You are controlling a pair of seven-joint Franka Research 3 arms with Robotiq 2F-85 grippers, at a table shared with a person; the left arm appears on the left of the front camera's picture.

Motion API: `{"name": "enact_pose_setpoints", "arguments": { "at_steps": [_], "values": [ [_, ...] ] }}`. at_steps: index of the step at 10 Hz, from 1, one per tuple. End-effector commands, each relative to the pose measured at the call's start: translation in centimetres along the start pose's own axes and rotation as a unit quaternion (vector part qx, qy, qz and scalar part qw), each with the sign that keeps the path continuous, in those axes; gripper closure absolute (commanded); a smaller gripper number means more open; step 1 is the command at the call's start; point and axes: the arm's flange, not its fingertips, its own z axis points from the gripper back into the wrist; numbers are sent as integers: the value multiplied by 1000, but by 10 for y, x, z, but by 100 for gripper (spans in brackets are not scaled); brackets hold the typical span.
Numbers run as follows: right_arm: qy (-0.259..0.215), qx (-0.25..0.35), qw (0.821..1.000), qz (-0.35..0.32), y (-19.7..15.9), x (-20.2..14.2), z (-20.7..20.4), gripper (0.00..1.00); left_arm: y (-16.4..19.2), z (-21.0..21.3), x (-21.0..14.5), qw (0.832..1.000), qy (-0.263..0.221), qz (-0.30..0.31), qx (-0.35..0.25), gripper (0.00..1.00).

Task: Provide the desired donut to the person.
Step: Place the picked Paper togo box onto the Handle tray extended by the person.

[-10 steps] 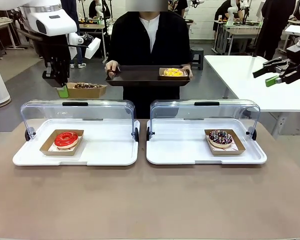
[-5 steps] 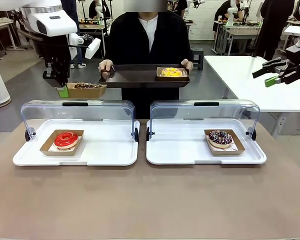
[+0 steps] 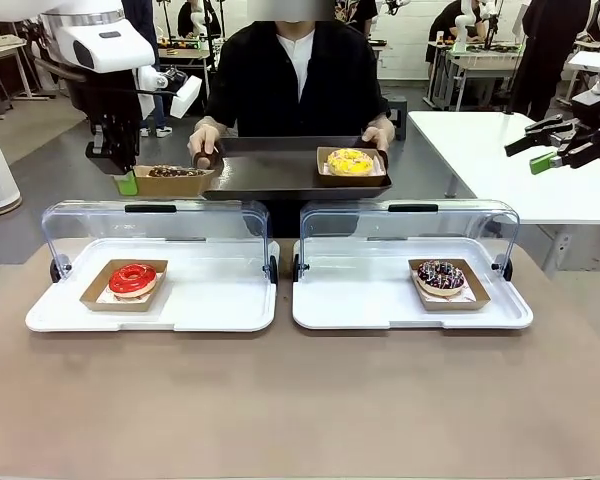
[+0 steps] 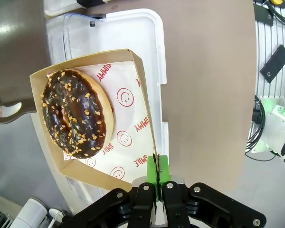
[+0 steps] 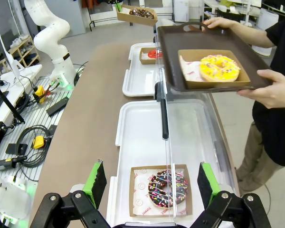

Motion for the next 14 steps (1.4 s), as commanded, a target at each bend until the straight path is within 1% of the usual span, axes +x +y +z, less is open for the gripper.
{"name": "enact_pose_setpoints", "arguments": {
  "at_steps": [1,3,4,8,9,12,14],
  "values": [
    [0,-2,1000,0,0,0,-1,0,5,11,0,1000,0,1,15,99],
    [0,-2,1000,0,0,0,-1,0,17,32,4,999,4,3,45,99],
    [0,-2,1000,0,0,0,-1,0,28,42,6,998,6,6,56,99],
    [0,-2,1000,0,0,0,-1,0,75,48,30,997,8,-4,79,99],
    [0,-2,1000,0,0,0,-1,0,89,45,38,996,11,-4,87,99],
    [0,-2,1000,0,0,0,-1,0,131,29,53,996,-9,-10,90,99],
    [0,-2,1000,0,0,0,-1,0,157,7,55,997,-31,-18,71,99]
  ]
}}
